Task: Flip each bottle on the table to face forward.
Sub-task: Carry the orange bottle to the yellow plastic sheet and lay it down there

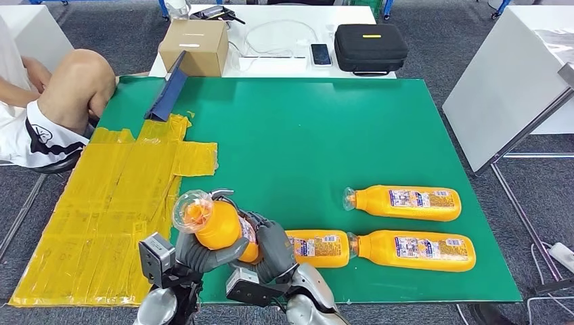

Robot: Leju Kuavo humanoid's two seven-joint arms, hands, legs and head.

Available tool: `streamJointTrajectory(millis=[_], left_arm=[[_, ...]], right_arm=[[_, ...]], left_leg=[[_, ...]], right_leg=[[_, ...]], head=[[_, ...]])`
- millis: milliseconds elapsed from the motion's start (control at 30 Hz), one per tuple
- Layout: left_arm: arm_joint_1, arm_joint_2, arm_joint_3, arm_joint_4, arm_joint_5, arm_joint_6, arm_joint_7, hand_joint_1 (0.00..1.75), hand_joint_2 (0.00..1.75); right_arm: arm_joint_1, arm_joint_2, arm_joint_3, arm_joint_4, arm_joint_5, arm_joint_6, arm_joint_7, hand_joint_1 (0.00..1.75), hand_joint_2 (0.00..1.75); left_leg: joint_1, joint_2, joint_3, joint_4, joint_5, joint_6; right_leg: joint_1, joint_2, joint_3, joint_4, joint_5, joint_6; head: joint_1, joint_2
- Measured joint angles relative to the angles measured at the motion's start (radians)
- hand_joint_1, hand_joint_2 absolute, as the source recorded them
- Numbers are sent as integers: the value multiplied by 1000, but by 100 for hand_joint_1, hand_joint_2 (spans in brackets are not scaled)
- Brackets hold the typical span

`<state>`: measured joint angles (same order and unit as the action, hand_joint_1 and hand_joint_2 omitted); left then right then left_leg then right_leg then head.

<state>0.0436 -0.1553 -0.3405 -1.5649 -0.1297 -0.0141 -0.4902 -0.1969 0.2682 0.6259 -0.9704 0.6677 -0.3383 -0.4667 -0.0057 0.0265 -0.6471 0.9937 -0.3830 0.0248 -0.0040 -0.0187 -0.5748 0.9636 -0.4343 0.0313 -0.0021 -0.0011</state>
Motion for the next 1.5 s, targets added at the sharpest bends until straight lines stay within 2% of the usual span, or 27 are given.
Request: streamJointTrajectory(millis=[67, 100, 133, 567, 800, 1033, 1167, 1500], left_arm=[[0, 0, -2, 0, -3, 0, 0, 175, 175], [-2, 0, -4, 0, -6, 1, -1, 175, 175], [-4, 0, -6, 0, -11, 3, -1, 175, 175], [-41, 1, -27, -10, -31, 45, -10, 175, 175], [-82, 16, -15, -51, -58, 120, -1, 175, 175], [-180, 42, 50, -84, -275, 318, 58, 175, 175], [-218, 53, 76, -83, -303, 337, 74, 175, 175], [-243, 66, 85, -73, -400, 383, 92, 175, 175]], right_arm=[[5, -2, -2, -9, -3, -5, -3, 62, 175], [8, -3, -3, -15, -5, -10, -6, 24, 175], [13, -3, -5, -22, -8, -17, -9, 0, 175], [67, -15, -30, -163, -72, -55, -70, 0, 175], [102, -25, -60, -336, -134, -79, -109, 0, 175], [118, -28, -115, -459, -181, -133, -115, 0, 175], [122, -27, -130, -497, -188, -140, -117, 0, 175], [127, -27, -139, -527, -202, -141, -127, 0, 175]], left_leg=[[0, 0, 0, 0, 0, 0], [0, 0, 0, 0, 0, 0], [0, 0, 0, 0, 0, 0], [0, 0, -1, 0, 0, 0], [0, 0, -1, 0, 0, 0], [0, 0, -1, 0, 1, 0], [0, 0, -1, 0, 1, 0], [0, 0, -2, 0, 1, 0]], right_leg=[[0, 0, 0, 0, 0, 0], [0, 0, 0, 0, 0, 0], [0, 0, 0, 0, 0, 0], [0, 0, 8, 0, 0, 0], [0, 0, 8, 0, 0, 0], [0, 0, 9, 0, 1, 0], [0, 0, 9, 0, 1, 0], [0, 0, 8, 0, 0, 0]], head=[[0, 0], [0, 0], [0, 0], [0, 0], [0, 0], [0, 0], [0, 0], [0, 0]])
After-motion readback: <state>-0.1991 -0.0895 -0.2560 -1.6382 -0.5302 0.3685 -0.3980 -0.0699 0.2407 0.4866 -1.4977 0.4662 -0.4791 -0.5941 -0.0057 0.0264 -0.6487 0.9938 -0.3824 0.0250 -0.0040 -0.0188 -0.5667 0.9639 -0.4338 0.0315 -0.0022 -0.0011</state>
